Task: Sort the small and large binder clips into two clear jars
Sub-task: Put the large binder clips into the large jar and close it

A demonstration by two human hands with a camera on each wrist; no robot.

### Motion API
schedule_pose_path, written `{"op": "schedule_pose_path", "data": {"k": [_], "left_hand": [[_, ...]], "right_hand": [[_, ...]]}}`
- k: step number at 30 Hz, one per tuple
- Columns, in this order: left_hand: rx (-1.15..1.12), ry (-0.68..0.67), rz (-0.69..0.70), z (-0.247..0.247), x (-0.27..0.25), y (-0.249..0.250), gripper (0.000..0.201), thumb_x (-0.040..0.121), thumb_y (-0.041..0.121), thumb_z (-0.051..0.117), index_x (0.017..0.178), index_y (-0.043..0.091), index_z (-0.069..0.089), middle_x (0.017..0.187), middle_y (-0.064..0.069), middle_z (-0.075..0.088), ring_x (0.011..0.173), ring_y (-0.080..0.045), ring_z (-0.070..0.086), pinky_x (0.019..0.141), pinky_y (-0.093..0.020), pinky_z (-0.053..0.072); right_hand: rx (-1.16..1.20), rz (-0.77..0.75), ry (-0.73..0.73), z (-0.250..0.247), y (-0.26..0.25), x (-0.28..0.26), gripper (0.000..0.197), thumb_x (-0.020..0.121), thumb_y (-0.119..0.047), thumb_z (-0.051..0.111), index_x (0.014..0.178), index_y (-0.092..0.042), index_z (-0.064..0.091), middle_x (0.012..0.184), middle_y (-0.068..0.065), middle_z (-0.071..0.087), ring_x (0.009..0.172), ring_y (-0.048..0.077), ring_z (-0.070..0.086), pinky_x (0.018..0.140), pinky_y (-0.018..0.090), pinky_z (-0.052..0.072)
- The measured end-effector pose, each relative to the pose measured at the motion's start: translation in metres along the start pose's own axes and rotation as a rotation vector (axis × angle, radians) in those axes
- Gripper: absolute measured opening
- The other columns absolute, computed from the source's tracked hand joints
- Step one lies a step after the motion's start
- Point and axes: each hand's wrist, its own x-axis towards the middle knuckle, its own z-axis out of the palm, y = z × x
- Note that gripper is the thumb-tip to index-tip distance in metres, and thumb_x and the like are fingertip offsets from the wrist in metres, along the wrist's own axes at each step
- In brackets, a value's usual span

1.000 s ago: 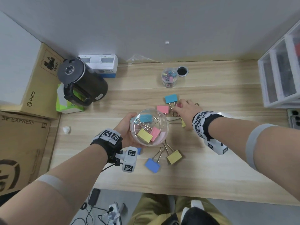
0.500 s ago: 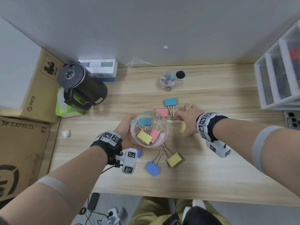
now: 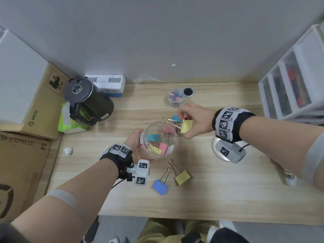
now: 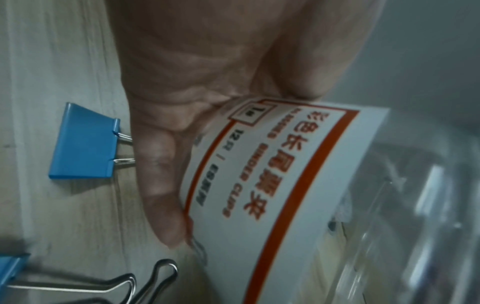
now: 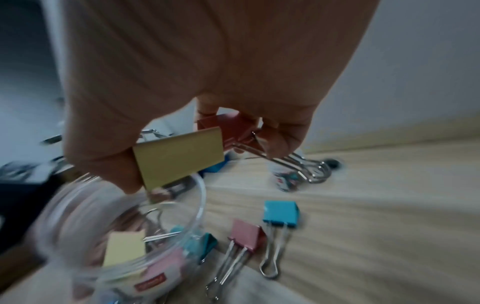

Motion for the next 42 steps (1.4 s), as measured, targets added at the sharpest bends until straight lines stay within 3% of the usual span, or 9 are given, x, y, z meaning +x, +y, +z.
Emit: {"op": "schedule_pose_path", "data": {"k": [4, 7, 13, 16, 22, 26, 34, 39, 42], "left_hand": [[0.065, 0.056, 0.006, 0.010, -0.008, 0.001, 0.055, 0.084, 0.055, 0.050, 0.105, 0.007, 0.068, 0.104, -0.021, 0.065, 0.095, -0.034, 0.059, 0.082, -0.045, 0.052], [0.139, 0.105, 0.095, 0.000, 0.018, -0.001, 0.069, 0.078, 0.057, 0.054, 0.121, 0.003, 0.058, 0.127, -0.024, 0.060, 0.101, -0.033, 0.056, 0.087, -0.044, 0.046], [0.126, -0.017, 0.050, 0.021, -0.011, -0.004, 0.051, 0.094, 0.054, 0.043, 0.110, 0.009, 0.061, 0.097, -0.018, 0.059, 0.076, -0.030, 0.058, 0.062, -0.033, 0.054], [0.081, -0.100, 0.006, 0.023, -0.018, -0.008, 0.055, 0.092, 0.058, 0.042, 0.109, 0.010, 0.064, 0.095, -0.016, 0.063, 0.072, -0.031, 0.061, 0.062, -0.037, 0.054], [0.058, -0.136, -0.015, 0.023, -0.029, -0.010, 0.062, 0.093, 0.060, 0.036, 0.118, 0.010, 0.063, 0.096, -0.015, 0.068, 0.071, -0.031, 0.066, 0.065, -0.042, 0.056], [0.066, -0.114, 0.003, 0.021, -0.028, -0.010, 0.064, 0.092, 0.060, 0.036, 0.117, 0.010, 0.066, 0.099, -0.014, 0.071, 0.078, -0.032, 0.066, 0.073, -0.044, 0.054], [0.011, -0.140, 0.014, 0.021, -0.027, -0.011, 0.075, 0.087, 0.064, 0.040, 0.131, 0.008, 0.063, 0.121, -0.022, 0.067, 0.099, -0.038, 0.063, 0.073, -0.046, 0.054], [-0.032, -0.138, 0.063, 0.023, -0.024, -0.011, 0.066, 0.093, 0.062, 0.038, 0.111, 0.004, 0.065, 0.090, -0.021, 0.070, 0.077, -0.037, 0.068, 0.070, -0.046, 0.053], [-0.022, -0.152, 0.046, 0.022, -0.022, -0.011, 0.067, 0.091, 0.065, 0.039, 0.110, 0.007, 0.066, 0.091, -0.018, 0.070, 0.077, -0.037, 0.068, 0.071, -0.048, 0.054]], "right_hand": [[-0.368, -0.226, -0.092, 0.001, -0.047, -0.002, 0.070, 0.049, -0.066, 0.078, 0.101, -0.031, 0.046, 0.107, -0.004, 0.037, 0.095, 0.016, 0.042, 0.074, 0.034, 0.048], [-0.556, -0.281, -0.055, 0.013, -0.064, -0.003, 0.075, 0.048, -0.077, 0.074, 0.097, -0.032, 0.040, 0.108, -0.001, 0.033, 0.094, 0.017, 0.035, 0.069, 0.032, 0.041], [-0.700, -0.260, 0.038, 0.029, -0.075, -0.004, 0.085, 0.045, -0.060, 0.087, 0.112, -0.026, 0.047, 0.115, 0.004, 0.036, 0.104, 0.021, 0.039, 0.072, 0.034, 0.041], [-0.711, -0.285, 0.074, 0.028, -0.073, -0.007, 0.089, 0.042, -0.064, 0.086, 0.112, -0.025, 0.048, 0.113, 0.003, 0.037, 0.100, 0.020, 0.037, 0.074, 0.035, 0.042], [-0.763, -0.308, 0.262, 0.030, -0.065, -0.013, 0.049, 0.062, -0.029, 0.081, 0.103, -0.021, 0.053, 0.092, 0.003, 0.058, 0.080, 0.024, 0.056, 0.063, 0.035, 0.040], [-0.707, -0.275, 0.325, 0.026, -0.065, -0.013, 0.039, 0.072, -0.027, 0.071, 0.106, -0.018, 0.052, 0.088, 0.000, 0.063, 0.076, 0.025, 0.058, 0.073, 0.041, 0.046], [-0.337, -0.224, 0.152, 0.029, -0.084, -0.018, 0.053, 0.073, -0.015, 0.063, 0.123, -0.009, 0.046, 0.119, 0.009, 0.053, 0.109, 0.027, 0.052, 0.095, 0.040, 0.040], [-0.277, -0.212, 0.053, 0.048, -0.086, -0.010, 0.048, 0.081, -0.029, 0.073, 0.121, -0.008, 0.055, 0.122, 0.009, 0.043, 0.100, 0.028, 0.055, 0.086, 0.040, 0.050], [-0.250, -0.118, 0.097, 0.060, -0.083, -0.004, 0.052, 0.077, -0.037, 0.077, 0.116, -0.008, 0.057, 0.118, 0.009, 0.048, 0.103, 0.028, 0.055, 0.088, 0.039, 0.048]]}}
